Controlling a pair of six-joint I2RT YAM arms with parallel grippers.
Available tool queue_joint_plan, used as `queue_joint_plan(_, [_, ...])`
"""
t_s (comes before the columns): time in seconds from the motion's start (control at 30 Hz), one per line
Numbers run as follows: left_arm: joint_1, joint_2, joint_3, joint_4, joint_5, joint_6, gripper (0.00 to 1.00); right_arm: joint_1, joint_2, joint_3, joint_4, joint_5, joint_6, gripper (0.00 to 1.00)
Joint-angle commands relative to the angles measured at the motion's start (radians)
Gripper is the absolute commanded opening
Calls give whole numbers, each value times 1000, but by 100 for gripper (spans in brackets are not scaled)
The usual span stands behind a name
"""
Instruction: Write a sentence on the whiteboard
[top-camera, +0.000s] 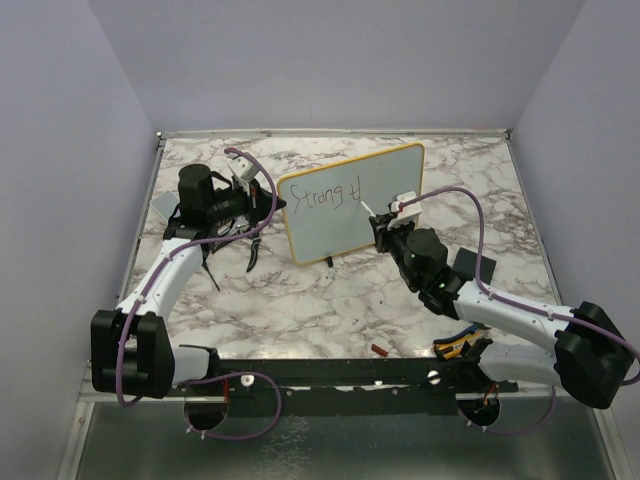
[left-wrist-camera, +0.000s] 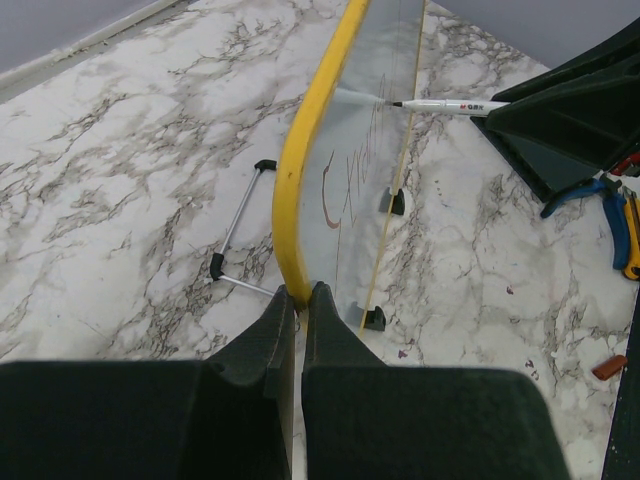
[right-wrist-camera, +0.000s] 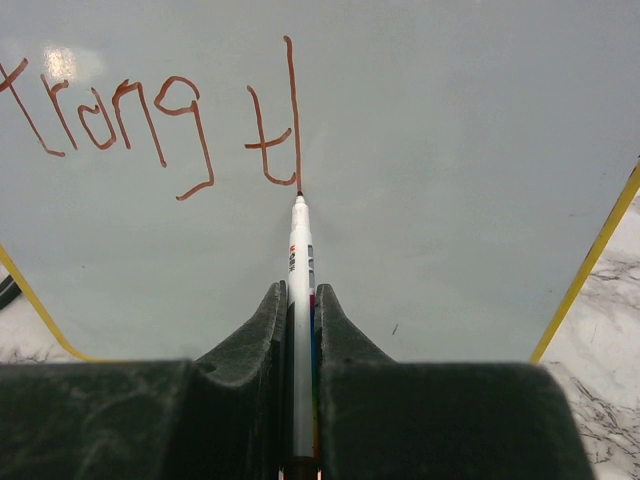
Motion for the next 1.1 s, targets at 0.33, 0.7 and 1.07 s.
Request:
queue_joint_plan(0.33, [3, 0, -17, -22, -45, 51, 0, -6, -12, 79, 37, 64, -102, 1])
queue_joint_plan(0.7, [2, -3, -18, -22, -45, 53, 0, -5, -4, 61, 31, 108, -94, 1])
queue_joint_plan(1.07, [2, -6, -18, -22, -46, 52, 0, -6, 9, 11, -31, 72, 7, 1])
